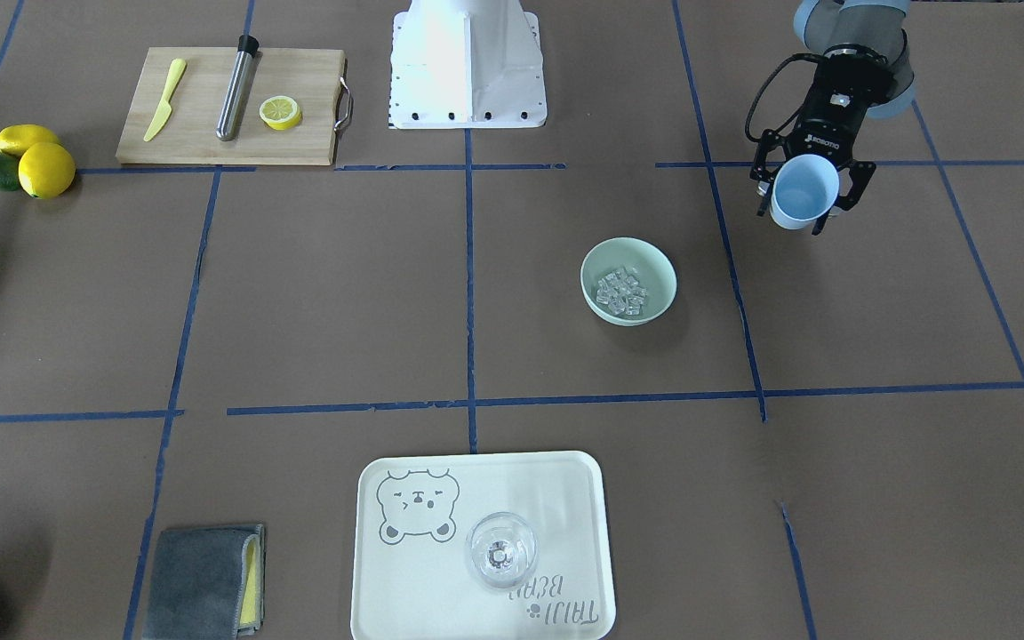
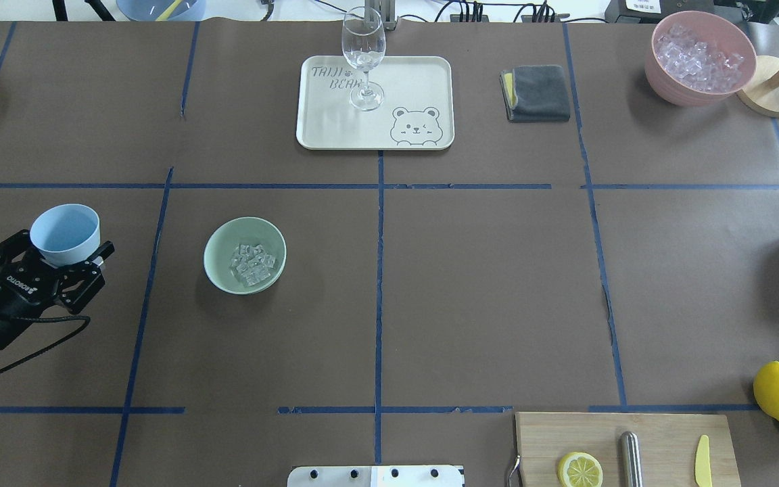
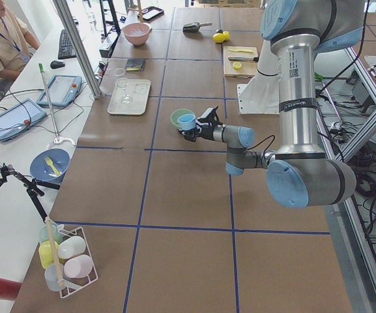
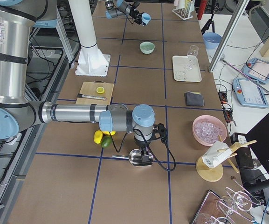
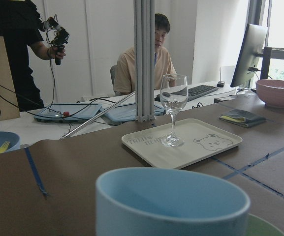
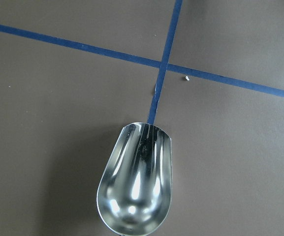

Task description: Pour ice into bowl

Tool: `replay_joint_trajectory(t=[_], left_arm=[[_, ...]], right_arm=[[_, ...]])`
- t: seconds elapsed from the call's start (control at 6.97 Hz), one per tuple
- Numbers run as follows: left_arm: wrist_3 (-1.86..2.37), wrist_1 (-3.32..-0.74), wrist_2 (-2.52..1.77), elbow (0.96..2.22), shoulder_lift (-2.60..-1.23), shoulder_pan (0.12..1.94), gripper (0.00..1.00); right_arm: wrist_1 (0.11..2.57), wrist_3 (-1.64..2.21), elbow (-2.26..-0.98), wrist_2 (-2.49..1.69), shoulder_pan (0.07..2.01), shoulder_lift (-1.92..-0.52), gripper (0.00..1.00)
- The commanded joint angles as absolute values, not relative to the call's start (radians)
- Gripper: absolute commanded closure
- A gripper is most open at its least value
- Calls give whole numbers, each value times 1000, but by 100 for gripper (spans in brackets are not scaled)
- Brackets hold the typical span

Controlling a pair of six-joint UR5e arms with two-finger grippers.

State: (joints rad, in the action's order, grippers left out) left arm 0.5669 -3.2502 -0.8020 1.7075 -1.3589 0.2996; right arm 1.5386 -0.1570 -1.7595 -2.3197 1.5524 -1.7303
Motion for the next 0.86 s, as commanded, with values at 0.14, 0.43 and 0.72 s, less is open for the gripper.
replay_joint_trajectory(t=[0.14,0.43,0.72], left_arm=[[1097,-3214,-747,1585,-1347,302,100],[1150,-3214,-697,1484,-1341,316,100],[1166,-3214,-678,1471,-1345,321,100]], right_arm=[[1539,-158,-1758,-2319,1552,-1730,0],[1539,-158,-1758,-2319,1552,-1730,0],[1539,-158,-1759,-2319,1552,-1730,0]])
